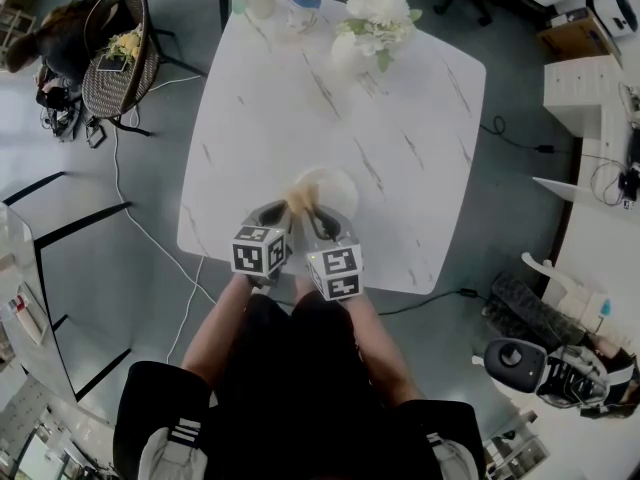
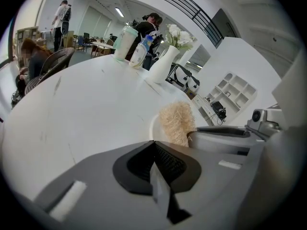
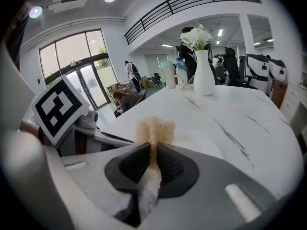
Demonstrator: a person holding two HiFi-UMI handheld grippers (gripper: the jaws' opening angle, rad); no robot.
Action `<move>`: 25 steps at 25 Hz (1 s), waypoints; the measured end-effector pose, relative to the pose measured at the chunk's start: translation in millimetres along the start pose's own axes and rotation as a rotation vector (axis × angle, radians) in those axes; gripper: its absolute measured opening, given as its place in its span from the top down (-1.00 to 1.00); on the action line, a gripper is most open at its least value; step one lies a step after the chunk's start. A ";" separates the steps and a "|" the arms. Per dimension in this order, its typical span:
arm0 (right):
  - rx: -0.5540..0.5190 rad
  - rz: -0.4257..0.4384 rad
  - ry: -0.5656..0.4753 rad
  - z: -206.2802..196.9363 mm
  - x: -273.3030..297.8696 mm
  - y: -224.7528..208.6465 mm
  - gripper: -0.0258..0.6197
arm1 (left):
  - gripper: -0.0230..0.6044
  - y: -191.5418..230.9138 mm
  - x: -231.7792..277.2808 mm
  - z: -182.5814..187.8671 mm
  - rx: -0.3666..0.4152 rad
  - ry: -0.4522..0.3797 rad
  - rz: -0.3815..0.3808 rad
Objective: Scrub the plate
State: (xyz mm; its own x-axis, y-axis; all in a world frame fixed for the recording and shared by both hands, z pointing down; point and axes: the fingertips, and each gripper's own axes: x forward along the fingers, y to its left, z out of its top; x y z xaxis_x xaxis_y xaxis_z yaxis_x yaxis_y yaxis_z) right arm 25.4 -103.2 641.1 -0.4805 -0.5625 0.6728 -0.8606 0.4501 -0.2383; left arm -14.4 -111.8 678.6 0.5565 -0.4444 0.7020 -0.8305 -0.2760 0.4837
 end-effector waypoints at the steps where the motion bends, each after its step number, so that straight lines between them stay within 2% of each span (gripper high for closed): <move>1: 0.004 -0.001 0.005 -1.8 1.1 -1.4 0.78 | 0.90 0.1 0.2 0.0 0.001 0.001 0.000; 9: 0.016 -0.013 0.050 -16.2 9.4 -11.0 0.78 | 0.91 0.3 1.4 -0.1 0.004 0.004 0.004; 25: 0.041 -0.076 0.049 -17.6 -2.2 -39.6 0.78 | 0.91 -0.4 1.4 0.0 0.013 0.008 0.013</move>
State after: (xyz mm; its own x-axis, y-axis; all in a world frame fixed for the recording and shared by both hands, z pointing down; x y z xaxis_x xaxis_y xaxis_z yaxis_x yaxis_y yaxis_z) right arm 63.6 -107.5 661.4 -0.4057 -0.5590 0.7232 -0.9008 0.3785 -0.2129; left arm -13.3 -112.3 679.4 0.5455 -0.4416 0.7123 -0.8381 -0.2808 0.4678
